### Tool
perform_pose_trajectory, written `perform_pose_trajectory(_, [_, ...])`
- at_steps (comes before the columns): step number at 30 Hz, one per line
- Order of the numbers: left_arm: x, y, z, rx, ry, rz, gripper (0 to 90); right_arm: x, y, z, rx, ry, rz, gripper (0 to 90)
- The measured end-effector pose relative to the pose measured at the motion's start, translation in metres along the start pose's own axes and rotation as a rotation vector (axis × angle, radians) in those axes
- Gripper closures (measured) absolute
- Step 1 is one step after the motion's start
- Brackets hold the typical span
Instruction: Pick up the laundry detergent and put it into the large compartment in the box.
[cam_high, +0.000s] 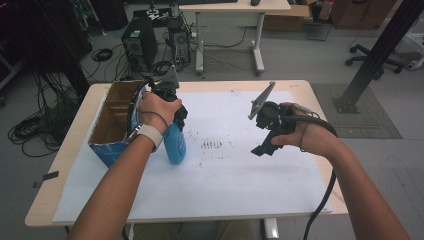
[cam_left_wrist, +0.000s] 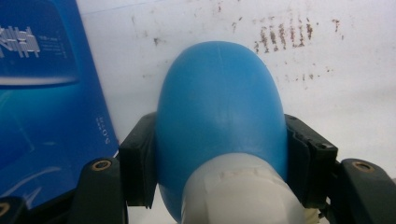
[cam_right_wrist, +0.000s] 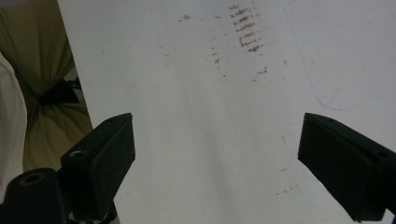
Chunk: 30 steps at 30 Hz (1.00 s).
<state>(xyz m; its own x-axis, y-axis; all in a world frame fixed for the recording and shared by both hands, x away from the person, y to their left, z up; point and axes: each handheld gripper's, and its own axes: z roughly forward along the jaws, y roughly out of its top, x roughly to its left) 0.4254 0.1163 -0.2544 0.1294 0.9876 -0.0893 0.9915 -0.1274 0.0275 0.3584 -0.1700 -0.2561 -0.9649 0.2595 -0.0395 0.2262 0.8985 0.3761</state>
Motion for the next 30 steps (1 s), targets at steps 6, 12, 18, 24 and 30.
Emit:
perform_pose_trajectory(6, [-0.001,-0.003,-0.019,-0.004,0.024,0.002,37.6,0.002,0.001,-0.002,-0.004,0.0,-0.003,11.1])
perform_pose_trajectory(12, [-0.001,-0.005,-0.034,-0.003,0.024,-0.002,37.6,0.003,0.001,-0.003,-0.005,-0.004,-0.01,11.1])
perform_pose_trajectory(18, [-0.003,-0.007,-0.051,0.011,0.024,0.008,37.6,0.003,0.002,-0.003,-0.005,-0.004,-0.011,11.1])
perform_pose_trajectory(24, [-0.004,-0.009,-0.07,0.016,0.024,0.018,37.6,0.002,0.002,-0.001,-0.007,0.001,-0.012,11.1])
perform_pose_trajectory(30, [-0.004,-0.01,-0.092,0.008,0.026,0.024,37.7,0.001,0.002,-0.001,-0.009,0.003,-0.011,11.1])
